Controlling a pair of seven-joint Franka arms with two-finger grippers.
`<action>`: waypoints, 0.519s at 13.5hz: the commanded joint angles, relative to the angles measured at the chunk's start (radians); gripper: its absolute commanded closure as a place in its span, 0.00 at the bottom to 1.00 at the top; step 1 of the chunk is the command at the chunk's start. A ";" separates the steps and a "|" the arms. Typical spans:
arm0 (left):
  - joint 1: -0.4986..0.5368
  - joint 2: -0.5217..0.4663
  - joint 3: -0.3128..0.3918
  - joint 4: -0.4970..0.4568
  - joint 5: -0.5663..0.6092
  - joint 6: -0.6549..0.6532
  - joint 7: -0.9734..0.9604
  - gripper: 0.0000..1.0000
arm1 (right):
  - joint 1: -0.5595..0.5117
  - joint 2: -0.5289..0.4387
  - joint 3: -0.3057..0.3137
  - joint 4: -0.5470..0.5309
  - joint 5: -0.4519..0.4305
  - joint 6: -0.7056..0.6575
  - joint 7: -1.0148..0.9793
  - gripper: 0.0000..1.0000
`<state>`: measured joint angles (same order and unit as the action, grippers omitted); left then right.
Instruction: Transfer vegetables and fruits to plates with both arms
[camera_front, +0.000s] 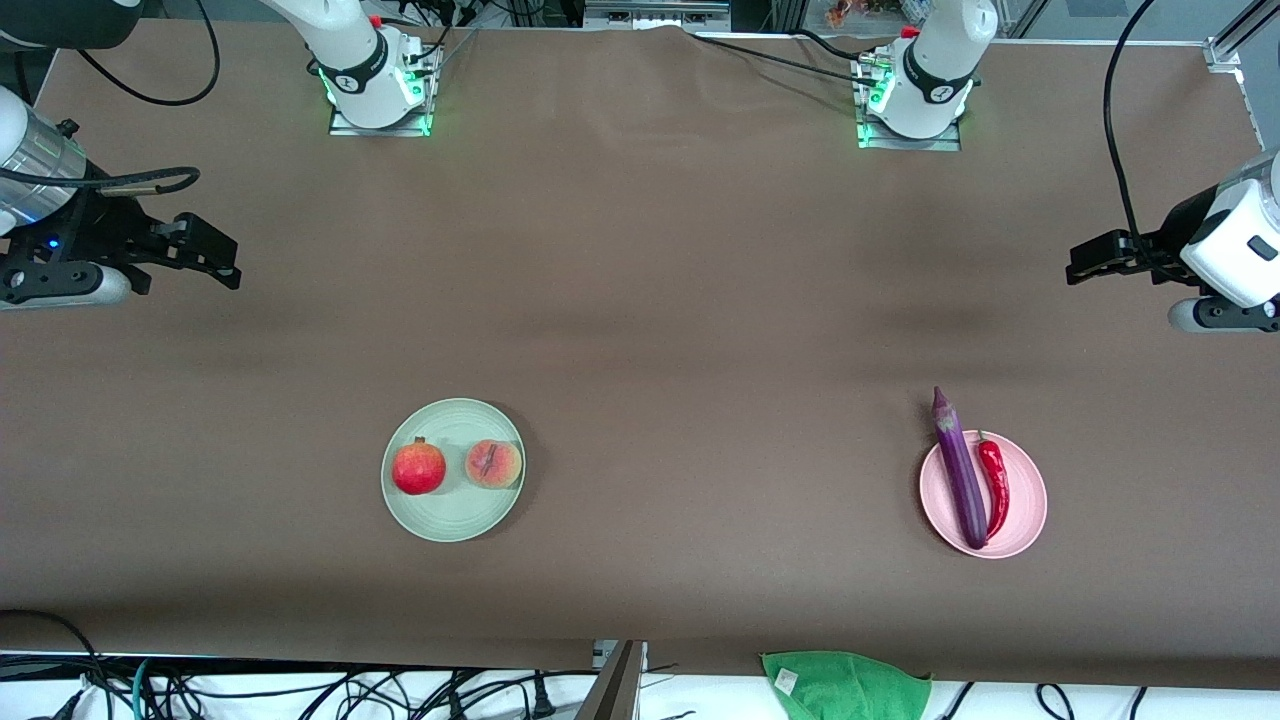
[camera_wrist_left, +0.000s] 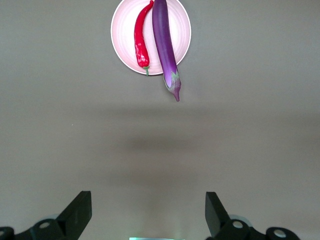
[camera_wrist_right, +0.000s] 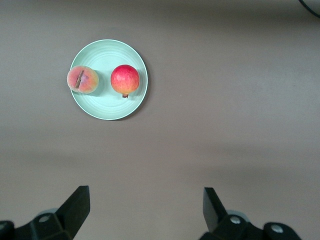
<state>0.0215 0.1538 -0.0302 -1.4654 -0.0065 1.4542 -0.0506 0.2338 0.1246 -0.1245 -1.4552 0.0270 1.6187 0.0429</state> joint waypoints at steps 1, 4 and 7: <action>-0.002 0.013 0.000 0.031 -0.007 -0.012 -0.003 0.00 | 0.001 -0.002 -0.001 0.012 -0.012 -0.022 0.003 0.00; -0.003 0.013 -0.002 0.030 -0.006 -0.012 -0.003 0.00 | 0.002 -0.002 0.000 0.012 -0.012 -0.022 0.006 0.00; -0.003 0.013 0.000 0.030 -0.001 -0.012 -0.003 0.00 | 0.002 -0.002 0.000 0.013 -0.010 -0.022 0.008 0.00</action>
<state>0.0213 0.1538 -0.0305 -1.4652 -0.0065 1.4542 -0.0506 0.2338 0.1246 -0.1250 -1.4552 0.0270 1.6166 0.0430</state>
